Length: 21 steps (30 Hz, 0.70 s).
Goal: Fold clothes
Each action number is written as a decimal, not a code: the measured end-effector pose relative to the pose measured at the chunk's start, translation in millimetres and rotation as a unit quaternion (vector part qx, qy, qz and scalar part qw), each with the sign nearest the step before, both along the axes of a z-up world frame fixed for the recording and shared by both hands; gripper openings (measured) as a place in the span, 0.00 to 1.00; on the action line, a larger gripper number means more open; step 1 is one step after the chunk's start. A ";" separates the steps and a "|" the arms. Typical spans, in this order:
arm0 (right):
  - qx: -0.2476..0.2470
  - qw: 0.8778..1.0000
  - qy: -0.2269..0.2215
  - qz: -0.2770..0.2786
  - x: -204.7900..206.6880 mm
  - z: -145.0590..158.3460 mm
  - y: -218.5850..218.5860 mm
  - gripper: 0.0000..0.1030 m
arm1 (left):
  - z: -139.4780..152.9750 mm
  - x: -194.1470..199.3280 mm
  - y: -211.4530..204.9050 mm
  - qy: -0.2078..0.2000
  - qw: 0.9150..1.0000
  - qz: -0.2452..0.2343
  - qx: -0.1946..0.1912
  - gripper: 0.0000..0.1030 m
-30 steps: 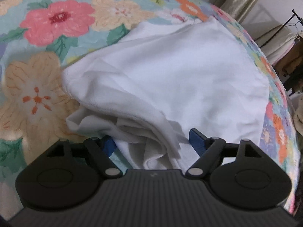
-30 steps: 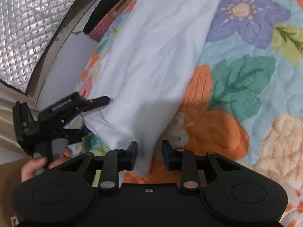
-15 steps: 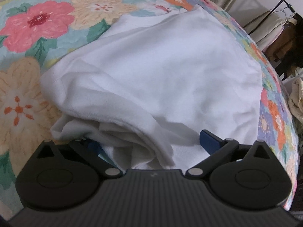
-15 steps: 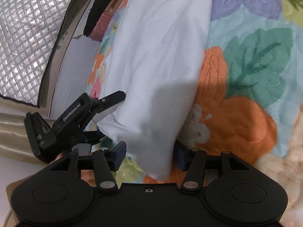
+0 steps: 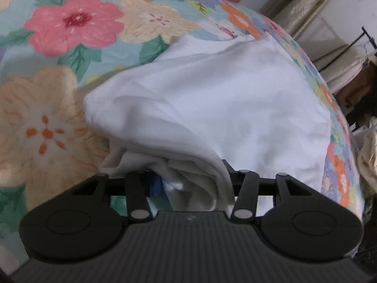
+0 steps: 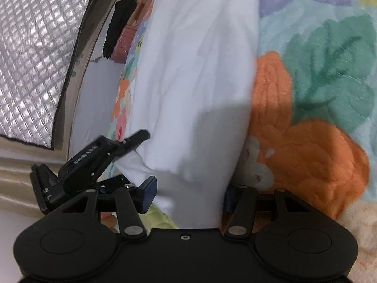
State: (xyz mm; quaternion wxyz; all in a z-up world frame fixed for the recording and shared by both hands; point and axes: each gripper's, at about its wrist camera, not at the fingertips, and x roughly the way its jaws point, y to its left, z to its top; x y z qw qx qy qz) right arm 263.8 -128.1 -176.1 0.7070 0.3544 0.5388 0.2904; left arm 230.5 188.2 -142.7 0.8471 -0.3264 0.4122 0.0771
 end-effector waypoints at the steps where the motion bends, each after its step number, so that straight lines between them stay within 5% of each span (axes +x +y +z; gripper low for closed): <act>1: -0.002 1.000 -0.001 0.002 1.5 1.0 1.9 0.58 | -1.0 -0.6 2.2 -0.002 1.000 0.002 -0.005 0.45; 4: -0.002 1.000 -0.011 0.002 0.7 1.2 3.0 0.57 | -3.2 1.1 5.8 -0.002 1.000 0.004 -0.020 0.52; 5: -0.002 1.000 -0.015 0.002 -0.2 0.7 2.5 0.55 | -5.3 2.2 7.5 -0.006 0.999 0.000 -0.032 0.59; 6: 0.001 1.000 -0.016 -0.001 -1.1 -0.5 1.0 0.54 | -7.0 3.6 8.8 -0.016 0.999 -0.009 -0.049 0.77; 7: 0.006 1.000 -0.015 -0.006 -2.0 -2.3 -1.6 0.54 | -8.3 5.3 9.6 -0.024 0.998 -0.018 -0.062 0.83; 8: 0.014 1.000 -0.012 -0.015 -2.5 -4.8 -4.4 0.54 | -8.5 7.2 9.9 -0.024 0.997 -0.018 -0.066 0.81; 9: 0.022 0.999 -0.009 -0.026 -2.6 -7.8 -6.8 0.52 | -7.1 7.7 9.2 -0.020 0.998 -0.012 -0.058 0.66; 10: 0.028 0.999 -0.008 -0.037 -2.8 -10.6 -8.7 0.49 | -4.9 7.3 7.8 -0.016 0.999 -0.008 -0.037 0.37; 13: 0.011 0.999 -0.017 -0.046 -8.2 -12.8 -5.5 0.09 | -2.4 2.3 6.6 -0.026 1.000 -0.015 -0.004 0.27; 17: -0.004 0.996 -0.070 -0.050 -26.3 2.0 -1.0 0.07 | 2.1 -7.2 21.1 -0.058 0.997 0.014 -0.056 0.22; 21: 0.006 0.995 -0.095 -0.037 -40.8 19.2 -3.7 0.07 | 22.4 -18.5 16.5 -0.085 0.996 0.006 -0.024 0.19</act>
